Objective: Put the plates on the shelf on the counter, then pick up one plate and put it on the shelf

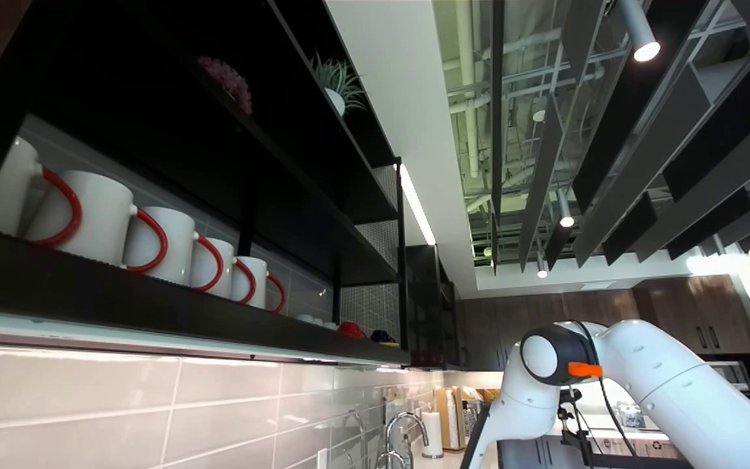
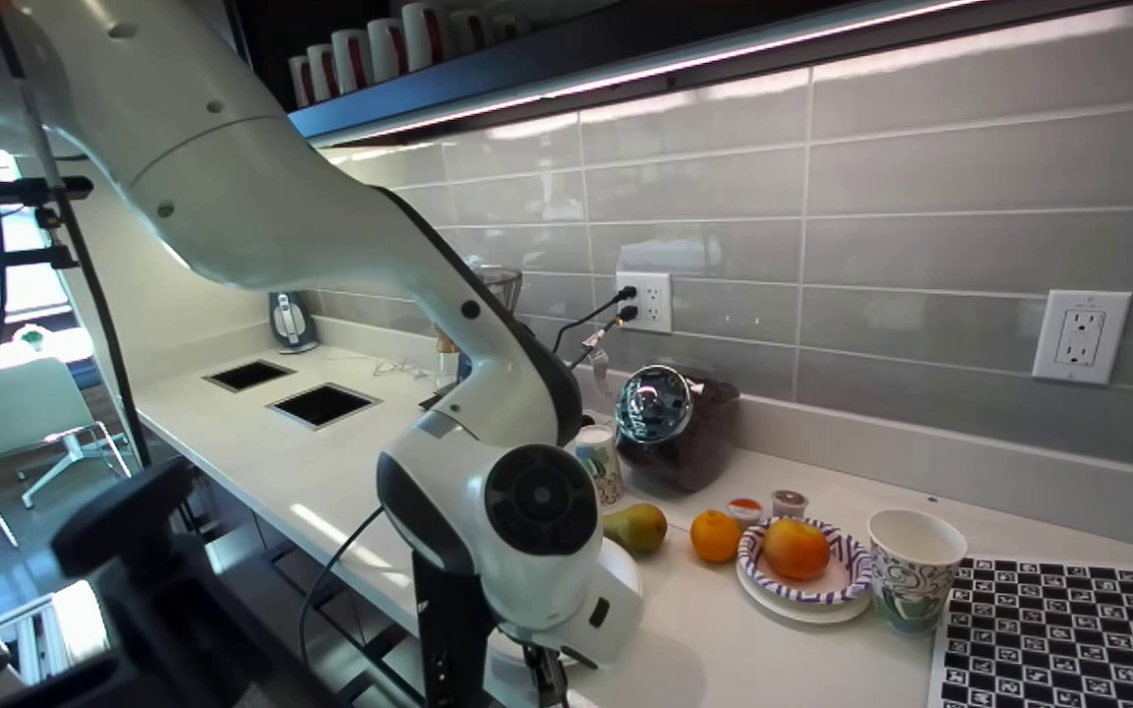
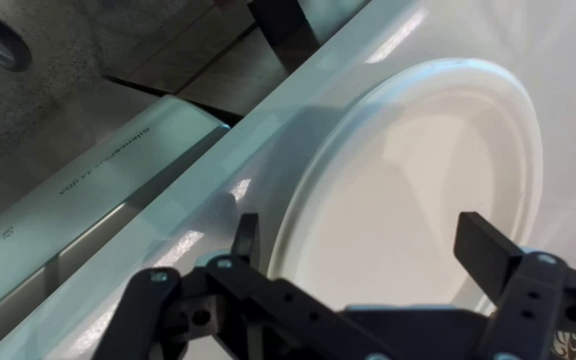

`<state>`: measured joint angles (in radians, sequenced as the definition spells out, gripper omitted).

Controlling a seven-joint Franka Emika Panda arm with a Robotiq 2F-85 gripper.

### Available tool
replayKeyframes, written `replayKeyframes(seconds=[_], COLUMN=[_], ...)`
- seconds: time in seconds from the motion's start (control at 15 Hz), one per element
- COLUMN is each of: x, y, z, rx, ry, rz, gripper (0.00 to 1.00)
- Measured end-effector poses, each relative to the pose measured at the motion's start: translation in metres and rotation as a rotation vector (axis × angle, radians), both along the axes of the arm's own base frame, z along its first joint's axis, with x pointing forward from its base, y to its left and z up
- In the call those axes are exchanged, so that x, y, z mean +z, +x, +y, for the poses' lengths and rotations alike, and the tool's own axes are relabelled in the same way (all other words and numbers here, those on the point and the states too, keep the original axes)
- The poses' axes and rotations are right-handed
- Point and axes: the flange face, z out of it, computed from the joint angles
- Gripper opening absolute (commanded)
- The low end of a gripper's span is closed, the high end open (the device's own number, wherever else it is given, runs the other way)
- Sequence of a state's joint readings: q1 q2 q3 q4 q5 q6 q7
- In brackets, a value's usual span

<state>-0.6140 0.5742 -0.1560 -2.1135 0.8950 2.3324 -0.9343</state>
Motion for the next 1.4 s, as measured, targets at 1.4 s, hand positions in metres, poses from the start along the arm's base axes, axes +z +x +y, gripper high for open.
replayKeyframes(seconds=[1.4], x=[0.007], y=[0.020], z=[-0.002], rx=[-0.027], ry=[0.089], rz=[-0.037], gripper=[1.00])
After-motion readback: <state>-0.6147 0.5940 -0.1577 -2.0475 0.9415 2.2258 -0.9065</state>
